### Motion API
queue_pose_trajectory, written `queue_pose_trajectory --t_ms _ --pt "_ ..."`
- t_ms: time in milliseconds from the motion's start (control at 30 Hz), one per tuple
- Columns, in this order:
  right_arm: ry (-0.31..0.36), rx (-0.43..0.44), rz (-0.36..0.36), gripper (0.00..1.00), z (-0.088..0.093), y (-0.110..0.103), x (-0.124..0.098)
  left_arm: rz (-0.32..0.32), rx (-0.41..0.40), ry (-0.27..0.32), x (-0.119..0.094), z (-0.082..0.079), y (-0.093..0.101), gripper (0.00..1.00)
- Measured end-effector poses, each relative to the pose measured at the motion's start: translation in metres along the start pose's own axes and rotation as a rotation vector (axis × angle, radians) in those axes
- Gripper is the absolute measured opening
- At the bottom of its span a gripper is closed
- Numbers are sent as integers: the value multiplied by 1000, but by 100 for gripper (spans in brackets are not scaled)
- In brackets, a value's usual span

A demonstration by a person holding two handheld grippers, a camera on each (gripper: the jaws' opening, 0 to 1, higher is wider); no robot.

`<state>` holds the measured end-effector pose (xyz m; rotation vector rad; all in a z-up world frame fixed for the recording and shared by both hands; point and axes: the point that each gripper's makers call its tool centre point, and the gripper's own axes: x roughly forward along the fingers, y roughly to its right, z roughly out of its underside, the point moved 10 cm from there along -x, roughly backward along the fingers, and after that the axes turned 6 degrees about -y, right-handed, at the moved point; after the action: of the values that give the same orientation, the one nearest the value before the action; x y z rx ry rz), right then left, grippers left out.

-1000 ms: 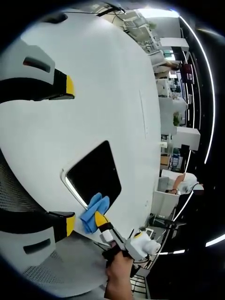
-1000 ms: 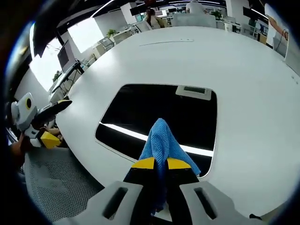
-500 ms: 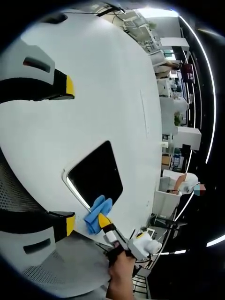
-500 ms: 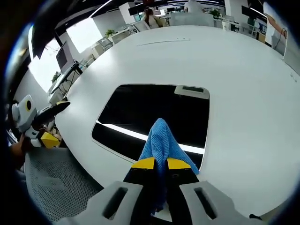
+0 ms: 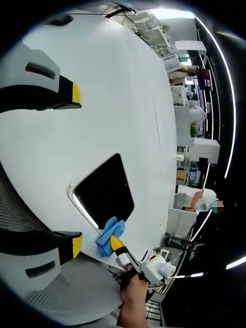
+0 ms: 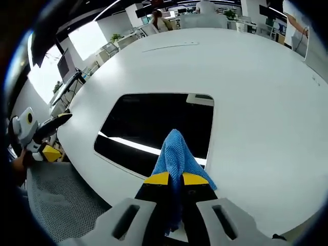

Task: Wipe the mirror surface with the cleaning cloth until all visible marks leave the cleaned area.

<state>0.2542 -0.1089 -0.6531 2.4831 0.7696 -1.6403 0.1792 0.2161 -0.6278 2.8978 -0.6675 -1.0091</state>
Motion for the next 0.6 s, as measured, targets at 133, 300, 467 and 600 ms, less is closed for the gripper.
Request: queue_pose_trajectory --t_ms 133,300,467,600 --pt "4 13 6 2 1 4 0 4 5 -7 1 1 1 97" --pt "1 29 13 2 1 8 -2 7 9 -15 1 1 2 97" --pt "-4 23 14 2 0 7 -1 8 10 -20 1 1 1 97" --pt "-6 22 27 1 -7 7 3 10 11 -23 1 2 1 97"
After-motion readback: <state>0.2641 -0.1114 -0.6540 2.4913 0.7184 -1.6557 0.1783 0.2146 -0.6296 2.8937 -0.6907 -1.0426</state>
